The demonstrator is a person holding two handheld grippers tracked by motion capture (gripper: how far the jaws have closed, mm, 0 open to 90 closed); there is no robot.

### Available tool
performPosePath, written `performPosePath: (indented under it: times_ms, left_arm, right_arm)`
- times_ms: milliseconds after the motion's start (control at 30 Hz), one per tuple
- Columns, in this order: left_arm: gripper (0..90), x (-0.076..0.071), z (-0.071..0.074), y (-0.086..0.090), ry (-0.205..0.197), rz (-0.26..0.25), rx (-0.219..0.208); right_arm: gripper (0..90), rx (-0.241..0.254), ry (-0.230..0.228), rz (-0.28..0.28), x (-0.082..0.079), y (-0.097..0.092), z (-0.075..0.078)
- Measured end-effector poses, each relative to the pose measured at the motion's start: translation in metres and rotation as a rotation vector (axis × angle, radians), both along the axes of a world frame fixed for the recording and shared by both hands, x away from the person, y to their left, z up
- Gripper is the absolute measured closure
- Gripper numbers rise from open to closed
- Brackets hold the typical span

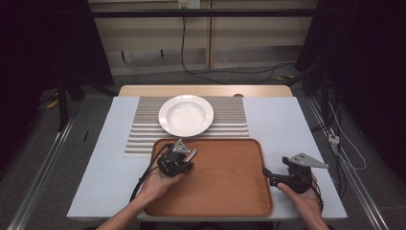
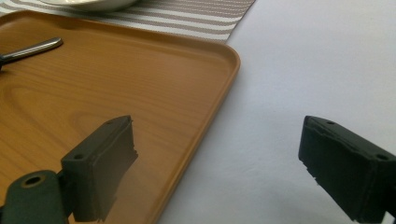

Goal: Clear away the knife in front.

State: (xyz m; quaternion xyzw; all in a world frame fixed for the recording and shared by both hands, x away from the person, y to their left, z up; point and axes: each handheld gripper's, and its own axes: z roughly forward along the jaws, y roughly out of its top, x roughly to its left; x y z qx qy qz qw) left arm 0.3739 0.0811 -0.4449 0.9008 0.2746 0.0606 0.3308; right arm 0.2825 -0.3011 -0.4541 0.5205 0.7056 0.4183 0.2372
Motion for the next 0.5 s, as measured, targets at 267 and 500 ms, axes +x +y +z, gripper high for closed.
performPosePath:
  times_ms: [267,500]
  left_arm:
    - [90.0,0.011,0.000,0.012,0.028,0.032,-0.003]
    - [90.0,0.011,0.002,0.013,0.024,0.030,0.027]
  right_arm:
    - [10.4,-0.007,0.001,-0.003,-0.001,0.001,0.000]
    - [10.5,-0.015,-0.007,-0.007,-0.005,-0.001,0.000]
